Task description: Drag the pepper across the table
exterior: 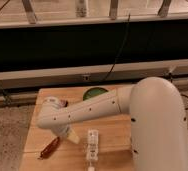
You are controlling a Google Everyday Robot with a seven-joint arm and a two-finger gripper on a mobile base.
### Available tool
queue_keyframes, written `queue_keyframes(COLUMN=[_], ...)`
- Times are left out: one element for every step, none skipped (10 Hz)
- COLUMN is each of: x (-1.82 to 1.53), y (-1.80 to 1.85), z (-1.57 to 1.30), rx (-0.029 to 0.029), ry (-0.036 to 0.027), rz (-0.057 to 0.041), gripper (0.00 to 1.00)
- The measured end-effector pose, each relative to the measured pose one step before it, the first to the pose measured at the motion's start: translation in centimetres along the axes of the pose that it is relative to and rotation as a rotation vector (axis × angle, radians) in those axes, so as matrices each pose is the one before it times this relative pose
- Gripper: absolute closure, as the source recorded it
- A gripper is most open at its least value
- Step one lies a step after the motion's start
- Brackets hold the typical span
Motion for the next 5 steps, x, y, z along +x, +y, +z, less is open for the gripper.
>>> queue_keyframes(x=[-0.229,-0.158,-0.164,-0.047,-0.196], y=[-0.245,-0.13,-0.21,-0.123,-0.192], z=[0.389,0.26,0.046,0.051,0.566], rx=[0.00413,0.00098,0.00277,0.00072,-0.00328], ry=[-0.00289,-0.00069,-0.00196,-0.0009,-0.00051], rz=[-0.01299,-0.00838,-0.01341,-0.0102,-0.02399], gripper=[0.2,0.2,0.2,0.2,0.2])
